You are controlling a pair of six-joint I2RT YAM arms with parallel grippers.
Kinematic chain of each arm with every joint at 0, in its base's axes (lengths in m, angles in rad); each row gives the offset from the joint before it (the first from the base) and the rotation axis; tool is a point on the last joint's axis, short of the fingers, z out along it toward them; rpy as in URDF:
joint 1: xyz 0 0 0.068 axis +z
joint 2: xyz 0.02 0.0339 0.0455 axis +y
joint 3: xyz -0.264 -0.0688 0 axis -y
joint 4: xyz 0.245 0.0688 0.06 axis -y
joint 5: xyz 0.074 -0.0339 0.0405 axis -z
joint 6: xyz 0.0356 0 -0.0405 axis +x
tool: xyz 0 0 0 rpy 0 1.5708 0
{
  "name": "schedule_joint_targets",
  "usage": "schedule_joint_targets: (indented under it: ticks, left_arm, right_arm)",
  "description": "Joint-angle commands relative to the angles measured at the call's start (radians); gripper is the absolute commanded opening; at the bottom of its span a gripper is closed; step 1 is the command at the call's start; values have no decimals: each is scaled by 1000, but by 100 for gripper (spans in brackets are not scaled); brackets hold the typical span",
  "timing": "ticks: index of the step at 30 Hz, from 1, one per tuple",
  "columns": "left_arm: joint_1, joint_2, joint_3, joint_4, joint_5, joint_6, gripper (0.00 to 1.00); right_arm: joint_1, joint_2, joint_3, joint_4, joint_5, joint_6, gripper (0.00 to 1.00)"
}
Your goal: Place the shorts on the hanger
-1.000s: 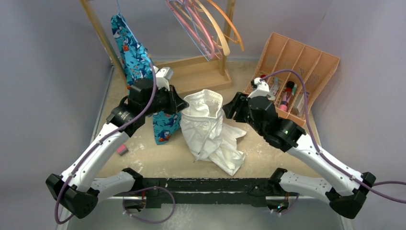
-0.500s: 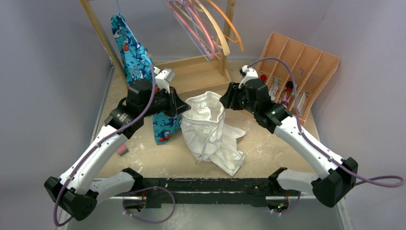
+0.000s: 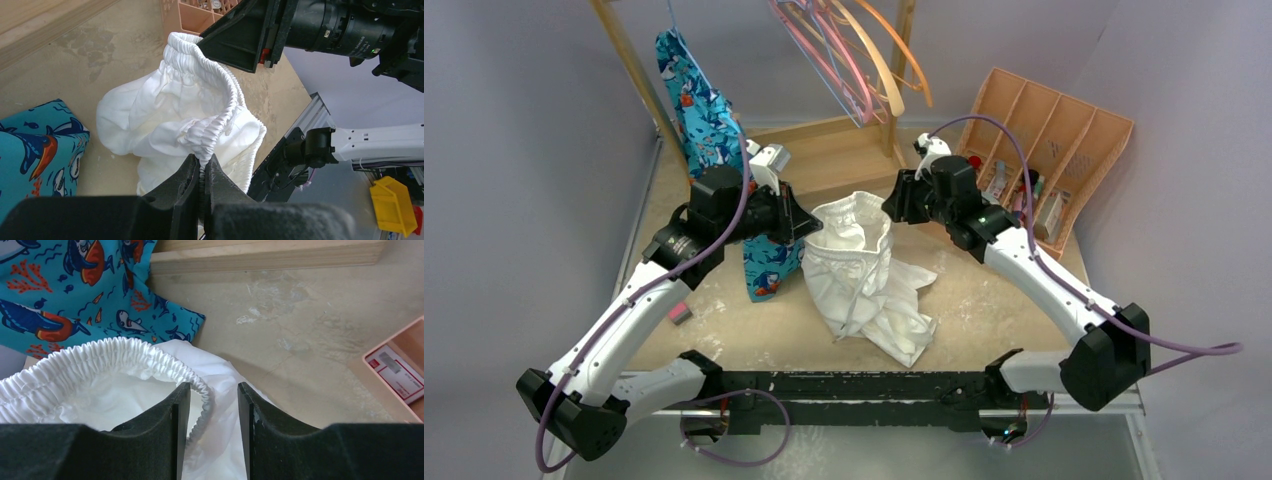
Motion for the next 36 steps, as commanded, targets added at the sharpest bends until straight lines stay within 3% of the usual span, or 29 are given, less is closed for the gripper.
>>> schedule_joint_targets:
  ticks: [1,5,11,12,22,32,36]
  left_arm:
    - [-3,-21,0,67,11,17,0]
    - [-3,-19,0,62,1,19,0]
    - [-3,-12,25,47,-31,24,0]
    - [-3,-12,32,46,-42,24,0]
    - [-3,18,194,52,-215,-3,0]
    - [-3,266,734,-9,-256,27,0]
    - [-3,299,850,20,-227,-16,0]
  right_arm:
    - [-2,12,0,71,-82,-31,41]
    - [-2,11,6,82,-107,-42,34]
    - [-2,-69,7,66,-93,-41,1]
    - [-2,-85,14,43,-74,-41,0]
    - [-1,-308,207,-218,205,-38,0]
    - [0,-336,694,-379,374,-127,0]
    - [-1,-343,791,-402,344,-117,0]
